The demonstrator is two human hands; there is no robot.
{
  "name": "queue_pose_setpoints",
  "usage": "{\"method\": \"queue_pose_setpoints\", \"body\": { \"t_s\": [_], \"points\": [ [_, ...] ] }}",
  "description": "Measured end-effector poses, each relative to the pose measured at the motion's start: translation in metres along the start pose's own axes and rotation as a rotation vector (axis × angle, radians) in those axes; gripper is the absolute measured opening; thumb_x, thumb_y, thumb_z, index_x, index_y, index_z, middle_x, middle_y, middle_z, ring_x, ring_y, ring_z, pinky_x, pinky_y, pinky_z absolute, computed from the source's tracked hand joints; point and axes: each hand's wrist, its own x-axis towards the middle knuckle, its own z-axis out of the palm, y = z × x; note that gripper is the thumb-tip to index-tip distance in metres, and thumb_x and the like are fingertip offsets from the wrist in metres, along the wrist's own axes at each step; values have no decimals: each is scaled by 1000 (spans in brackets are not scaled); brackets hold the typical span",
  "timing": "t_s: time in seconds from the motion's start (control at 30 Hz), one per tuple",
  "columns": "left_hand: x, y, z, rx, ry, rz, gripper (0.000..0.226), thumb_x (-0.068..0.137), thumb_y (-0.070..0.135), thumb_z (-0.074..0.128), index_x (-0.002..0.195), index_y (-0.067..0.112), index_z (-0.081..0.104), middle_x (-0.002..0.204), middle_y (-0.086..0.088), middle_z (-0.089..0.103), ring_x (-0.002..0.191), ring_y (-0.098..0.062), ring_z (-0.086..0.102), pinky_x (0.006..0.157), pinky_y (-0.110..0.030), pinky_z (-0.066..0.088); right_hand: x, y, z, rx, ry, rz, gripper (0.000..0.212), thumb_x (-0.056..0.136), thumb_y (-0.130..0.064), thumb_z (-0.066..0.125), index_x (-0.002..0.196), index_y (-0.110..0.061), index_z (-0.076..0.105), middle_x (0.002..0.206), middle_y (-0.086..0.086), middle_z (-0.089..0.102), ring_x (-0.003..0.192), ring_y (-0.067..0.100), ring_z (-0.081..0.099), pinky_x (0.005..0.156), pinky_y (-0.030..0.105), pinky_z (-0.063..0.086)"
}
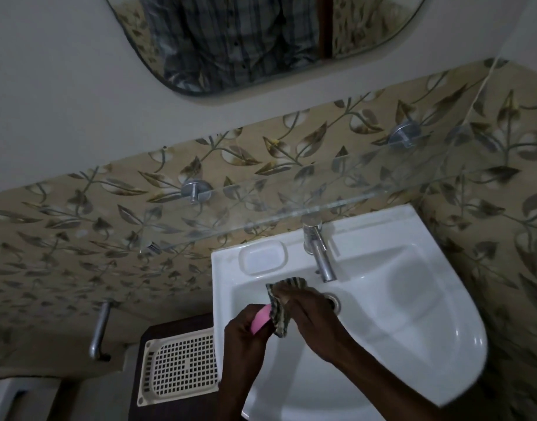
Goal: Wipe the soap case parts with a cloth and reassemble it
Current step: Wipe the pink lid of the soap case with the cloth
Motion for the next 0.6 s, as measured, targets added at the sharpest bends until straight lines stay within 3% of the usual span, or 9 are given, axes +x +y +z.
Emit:
{"method": "queue_pose_setpoints", "body": {
  "t_s": [0.07,0.13,0.2,0.3,0.37,0.47,0.53,0.6],
  "points": [
    [-1,1,7,-9,12,-15,21,86,0,73,89,20,78,82,-7,77,76,-15,72,69,-24,54,3,5,7,-152,85,-87,26,97,-7,48,99,-5,73,99,9,74,95,25,67,91,47,50],
    [0,5,12,-57,57,-1,13,84,4,72,87,16,77,79,-6,76,74,-14,69,69,-24,53,4,9,16,-179,103,-162,29,98,-11,43,94,-1,70,94,10,70,91,25,64,89,47,48],
    [0,6,13,-88,87,15,7,80,9,72,85,13,75,73,-2,72,67,-10,62,63,-19,48,9,22,19,-141,128,-129,26,101,-9,44,110,-2,67,114,10,67,114,28,58,105,46,39],
    [-5,6,12,-89,151,12,10,76,20,77,79,13,70,62,3,57,58,-7,47,54,-17,37,11,22,15,92,169,126,32,104,-8,42,134,-8,55,139,-1,53,146,23,30,123,43,16],
    [0,7,13,-92,178,2,16,76,26,77,77,12,70,60,3,56,57,-8,45,53,-21,37,8,12,23,44,142,18,40,104,-22,38,140,-8,49,150,-2,42,149,13,20,125,36,8],
    [4,6,8,-159,154,11,19,78,27,71,75,8,69,61,-9,62,60,-16,54,56,-31,44,-3,14,23,-176,-67,-245,75,101,-44,47,156,-7,11,166,5,6,153,16,1,124,31,3],
    [3,7,6,-182,173,-11,25,73,34,76,71,10,69,58,-5,59,58,-11,52,55,-26,42,1,27,6,-339,-181,-358,92,94,-29,65,156,-8,0,166,5,-6,153,21,-3,124,35,9],
    [1,8,8,-182,195,-44,26,71,35,81,74,11,72,60,-5,60,58,-9,50,55,-20,42,6,38,0,-502,-100,-418,92,88,-5,65,156,-9,4,165,12,-9,153,27,1,122,41,22]
  ]
}}
